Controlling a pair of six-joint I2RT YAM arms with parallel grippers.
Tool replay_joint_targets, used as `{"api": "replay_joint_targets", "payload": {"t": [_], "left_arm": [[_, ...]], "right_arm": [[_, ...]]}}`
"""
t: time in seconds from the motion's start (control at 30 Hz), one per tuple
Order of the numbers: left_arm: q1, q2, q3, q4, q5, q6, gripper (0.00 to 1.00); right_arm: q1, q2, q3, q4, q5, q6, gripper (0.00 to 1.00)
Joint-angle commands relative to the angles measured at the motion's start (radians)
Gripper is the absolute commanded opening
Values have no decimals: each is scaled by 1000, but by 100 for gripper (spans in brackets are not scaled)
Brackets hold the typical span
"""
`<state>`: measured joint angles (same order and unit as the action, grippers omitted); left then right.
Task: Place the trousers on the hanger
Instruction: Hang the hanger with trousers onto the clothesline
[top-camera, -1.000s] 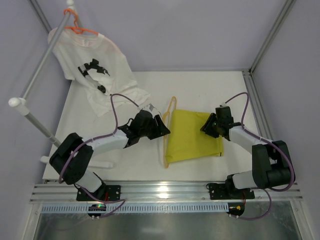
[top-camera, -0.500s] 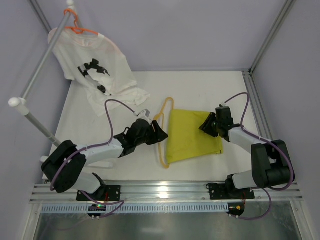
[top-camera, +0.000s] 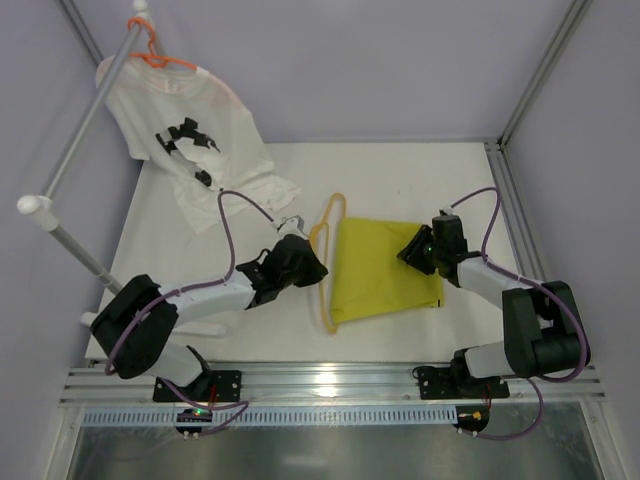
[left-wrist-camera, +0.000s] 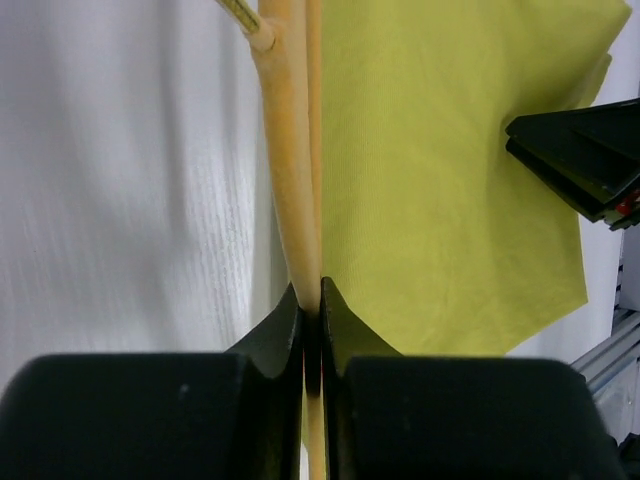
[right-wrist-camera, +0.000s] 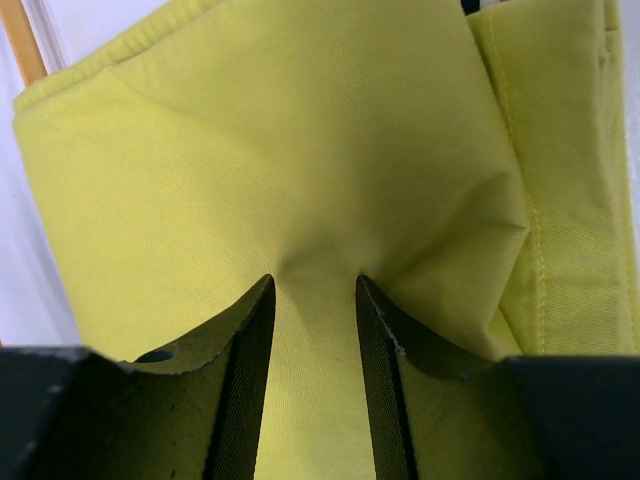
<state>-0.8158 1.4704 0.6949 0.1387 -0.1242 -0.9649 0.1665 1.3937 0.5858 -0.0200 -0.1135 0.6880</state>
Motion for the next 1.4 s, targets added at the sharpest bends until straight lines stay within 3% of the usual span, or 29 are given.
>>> {"api": "replay_joint_targets", "payload": {"t": [0.0, 0.33, 0.63, 0.7, 0.8, 0.97, 1.23, 1.33, 1.37], "left_arm": [[-29, -103, 132, -135, -166, 51, 0], [-32, -246, 429, -506, -295, 173, 0], [-31, -352, 534, -593, -344, 210, 0], [-32, -331, 607, -681, -368, 229, 0], [-31, -279, 704, -859, -452, 242, 0], [-32, -294, 756, -918, -511, 256, 0], [-29, -352, 791, -939, -551, 261, 1], [-29, -351, 873, -1022, -661, 233, 0], [-29, -316, 920, -1144, -716, 220, 0]], "right_arm": [[14, 13, -58, -28, -34, 27, 41], [261, 22, 73, 45, -115, 151, 41], [448, 126, 256, 26, -137, 206, 43], [481, 145, 270, 31, -137, 212, 43], [498, 146, 298, 26, -127, 211, 43], [498, 94, 339, -64, -97, 194, 44], [499, -25, 402, -219, -48, 140, 59], [498, -76, 402, -265, -12, 130, 62], [499, -97, 401, -273, -8, 127, 64]]}}
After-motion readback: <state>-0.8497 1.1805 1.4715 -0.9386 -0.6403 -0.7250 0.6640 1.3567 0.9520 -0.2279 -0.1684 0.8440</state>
